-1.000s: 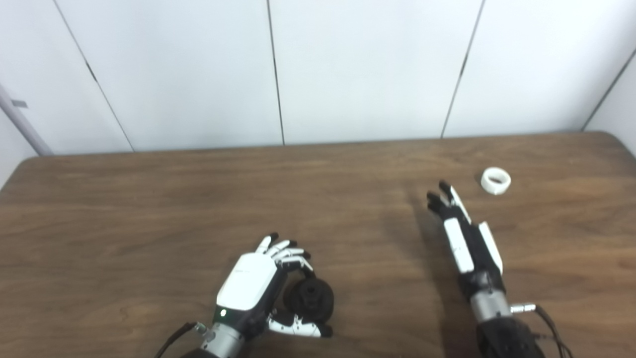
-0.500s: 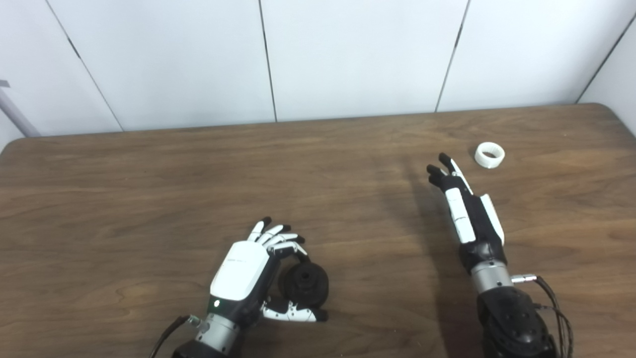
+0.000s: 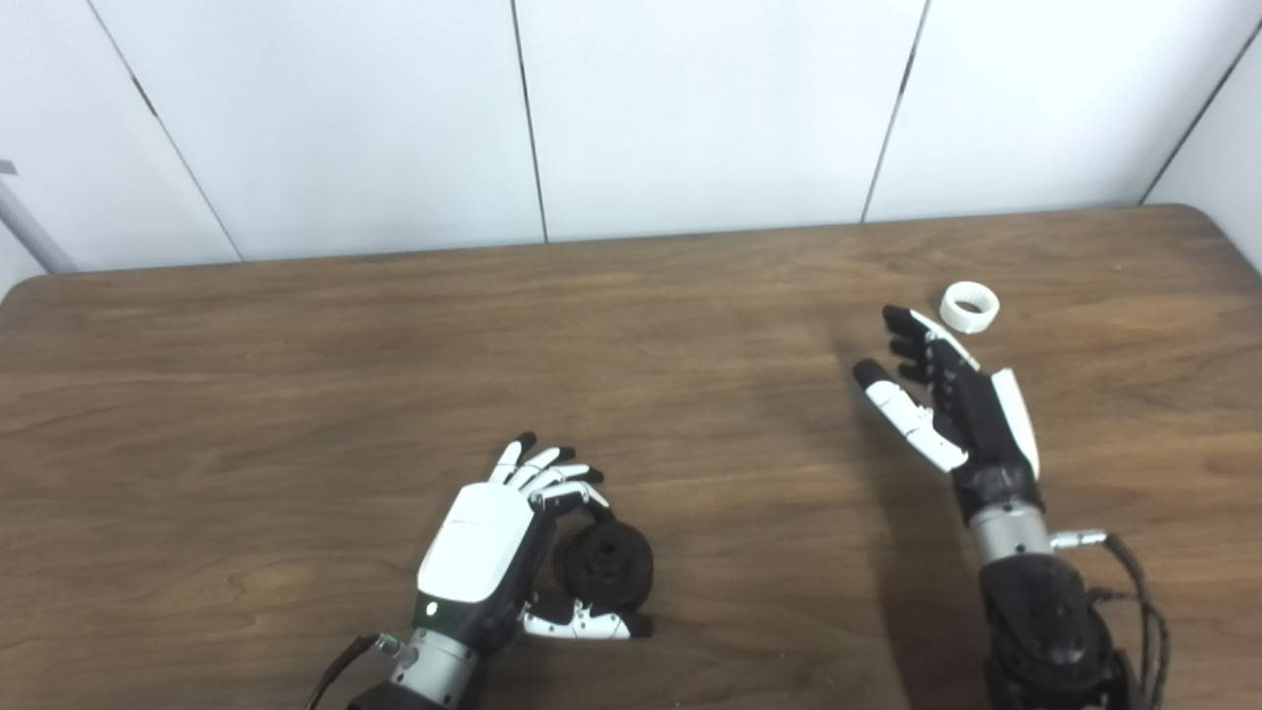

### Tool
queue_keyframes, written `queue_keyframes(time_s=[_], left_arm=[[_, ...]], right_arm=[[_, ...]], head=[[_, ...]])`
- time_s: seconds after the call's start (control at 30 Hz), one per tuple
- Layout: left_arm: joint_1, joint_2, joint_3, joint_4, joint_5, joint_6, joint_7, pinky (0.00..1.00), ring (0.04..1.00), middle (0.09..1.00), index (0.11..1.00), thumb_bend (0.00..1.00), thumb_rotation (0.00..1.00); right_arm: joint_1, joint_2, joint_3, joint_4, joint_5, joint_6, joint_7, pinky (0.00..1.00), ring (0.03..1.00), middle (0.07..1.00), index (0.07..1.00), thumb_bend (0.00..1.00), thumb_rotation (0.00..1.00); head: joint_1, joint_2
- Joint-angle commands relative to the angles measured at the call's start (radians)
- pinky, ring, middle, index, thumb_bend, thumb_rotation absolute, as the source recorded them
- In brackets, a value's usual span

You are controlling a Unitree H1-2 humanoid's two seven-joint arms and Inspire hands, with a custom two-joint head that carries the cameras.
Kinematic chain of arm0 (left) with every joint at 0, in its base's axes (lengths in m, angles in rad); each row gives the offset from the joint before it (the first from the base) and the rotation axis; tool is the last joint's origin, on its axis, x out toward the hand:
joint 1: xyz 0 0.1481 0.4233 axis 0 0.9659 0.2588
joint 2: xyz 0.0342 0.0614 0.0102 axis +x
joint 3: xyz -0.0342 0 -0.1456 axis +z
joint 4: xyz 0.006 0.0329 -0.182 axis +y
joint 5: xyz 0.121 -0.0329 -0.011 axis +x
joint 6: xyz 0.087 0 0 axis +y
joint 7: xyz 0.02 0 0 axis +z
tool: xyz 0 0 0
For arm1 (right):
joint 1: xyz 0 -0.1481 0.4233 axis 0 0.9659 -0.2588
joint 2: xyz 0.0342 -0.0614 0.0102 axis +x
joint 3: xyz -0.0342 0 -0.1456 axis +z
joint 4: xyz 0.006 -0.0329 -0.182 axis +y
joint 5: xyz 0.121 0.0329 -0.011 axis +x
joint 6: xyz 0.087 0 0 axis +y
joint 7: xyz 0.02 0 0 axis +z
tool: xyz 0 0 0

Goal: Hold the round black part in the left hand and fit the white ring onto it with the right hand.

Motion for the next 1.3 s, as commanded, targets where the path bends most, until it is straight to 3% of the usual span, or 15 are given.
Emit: queue_keyframes(time_s=[0.0,0.17,0.3,0.6,0.87,1.27], left_arm=[[0.008,0.009,-0.002,0.01,0.015,-0.004,-0.016,1.0,0.889,0.775,0.483,0.53,0.06],[0.009,0.013,0.001,0.01,0.008,-0.009,-0.019,1.0,0.888,0.772,0.483,0.52,0.06],[0.009,0.02,0.007,0.006,0.01,-0.009,-0.025,1.0,0.884,0.769,0.483,0.52,0.06],[0.009,0.03,0.027,-0.003,-0.004,-0.025,-0.046,1.0,0.877,0.764,0.483,0.52,0.05],[0.014,0.034,0.041,-0.007,-0.02,-0.034,-0.055,1.0,0.873,0.761,0.482,0.52,0.05],[0.023,0.034,0.047,-0.025,-0.012,-0.031,-0.066,1.0,0.864,0.749,0.482,0.52,0.05]], right_arm=[[-0.055,-0.054,-0.008,-0.044,-0.076,-0.007,-0.015,0.95,0.956,0.89,0.777,0.71,0.51],[-0.108,-0.139,-0.015,-0.021,-0.204,0.014,-0.019,1.0,0.999,0.913,0.75,0.76,0.39],[-0.16,-0.202,-0.03,0.01,-0.233,0.036,0.004,1.0,1.0,0.936,0.74,0.81,0.32],[-0.278,-0.278,-0.045,0.136,-0.243,0.083,0.031,1.0,1.0,0.951,0.721,0.84,0.34],[-0.365,-0.308,-0.034,0.271,-0.243,0.108,0.043,1.0,1.0,0.972,0.727,0.84,0.33],[-0.466,-0.37,0.053,0.448,-0.262,0.181,0.101,1.0,1.0,0.969,0.726,0.87,0.31]], head=[[-0.021,0.001],[-0.06,-0.001],[-0.106,0.003],[-0.181,0.001],[-0.216,-0.001],[-0.228,-0.001]])
